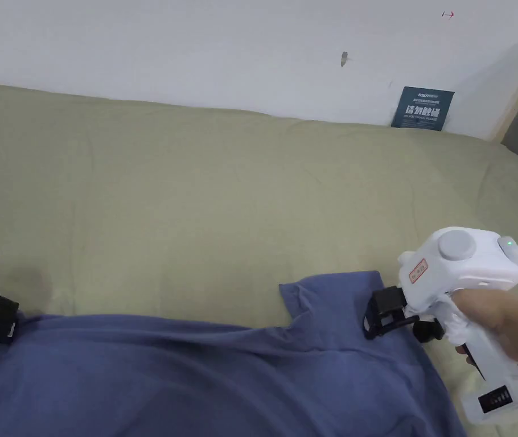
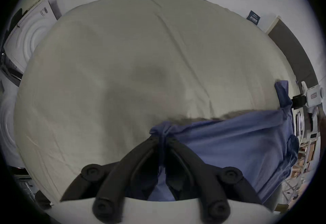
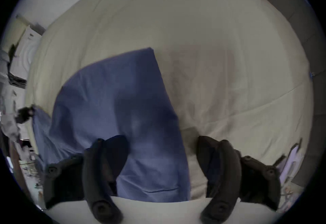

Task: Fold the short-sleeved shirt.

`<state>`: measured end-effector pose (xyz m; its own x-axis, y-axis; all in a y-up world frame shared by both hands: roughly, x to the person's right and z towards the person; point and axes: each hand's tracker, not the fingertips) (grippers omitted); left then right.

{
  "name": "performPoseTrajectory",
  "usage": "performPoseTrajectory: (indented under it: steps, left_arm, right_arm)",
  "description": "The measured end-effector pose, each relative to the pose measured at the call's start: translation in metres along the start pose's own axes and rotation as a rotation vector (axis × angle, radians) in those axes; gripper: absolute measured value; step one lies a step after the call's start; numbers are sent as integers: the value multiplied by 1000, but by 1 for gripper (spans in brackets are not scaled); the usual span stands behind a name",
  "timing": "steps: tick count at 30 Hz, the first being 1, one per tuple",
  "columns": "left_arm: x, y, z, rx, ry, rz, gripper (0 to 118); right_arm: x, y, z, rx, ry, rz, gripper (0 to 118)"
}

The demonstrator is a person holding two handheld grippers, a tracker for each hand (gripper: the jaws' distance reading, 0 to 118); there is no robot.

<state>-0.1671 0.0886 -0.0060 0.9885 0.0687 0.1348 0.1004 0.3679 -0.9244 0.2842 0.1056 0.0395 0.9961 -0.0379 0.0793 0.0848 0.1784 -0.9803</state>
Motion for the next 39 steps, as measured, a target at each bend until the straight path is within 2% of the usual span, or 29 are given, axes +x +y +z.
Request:
performPoseTrajectory:
  steps: [1, 2, 3, 4, 6, 8, 12, 15, 21, 26, 29, 32, 39]
  left_arm:
    - [-1, 0, 0, 0, -1, 5, 6]
    - [-1, 1, 0, 1, -5, 8, 6]
    - [-1, 3, 0, 3, -7, 7, 6]
    - [-2, 3, 1, 6, -9, 5, 6]
    - [-4, 3, 8, 21, -15, 16, 6]
    - [-5, 4, 25, 64, -38, 17, 6]
    - [-4, -10, 69, 127, -74, -42, 6]
    - [-4, -29, 104, 178, -65, -102, 6]
    - [-9, -81, 186, 290, -112, -102, 6]
    - [-12, -151, 224, 339, -110, -128, 6]
    - [-21, -187, 232, 355, -112, -99, 6]
    - [-29, -221, 230, 315, -140, -61, 6]
    - [-34, -284, 173, 167, -121, -11, 6]
  right_arm:
    - [-4, -2, 3, 17, -60, 35, 70]
    - [-6, -3, 7, 35, -65, 64, 60]
    - [-5, -4, 11, 64, -31, 78, 36]
    - [-3, 3, 14, 67, -27, 75, 0]
    - [-2, 1, 27, 93, -15, 35, 0]
    - [-8, -5, 47, 146, 5, 88, 0]
    - [-12, -29, 98, 230, 74, 126, 0]
    - [-12, -58, 135, 291, 70, 170, 0]
    - [-11, -144, 199, 407, 136, 168, 0]
    - [-11, -225, 233, 490, 192, 167, 0]
    - [-9, -265, 237, 504, 183, 166, 0]
    - [-3, -301, 223, 469, 201, 129, 0]
    - [1, -354, 136, 325, 184, 56, 0]
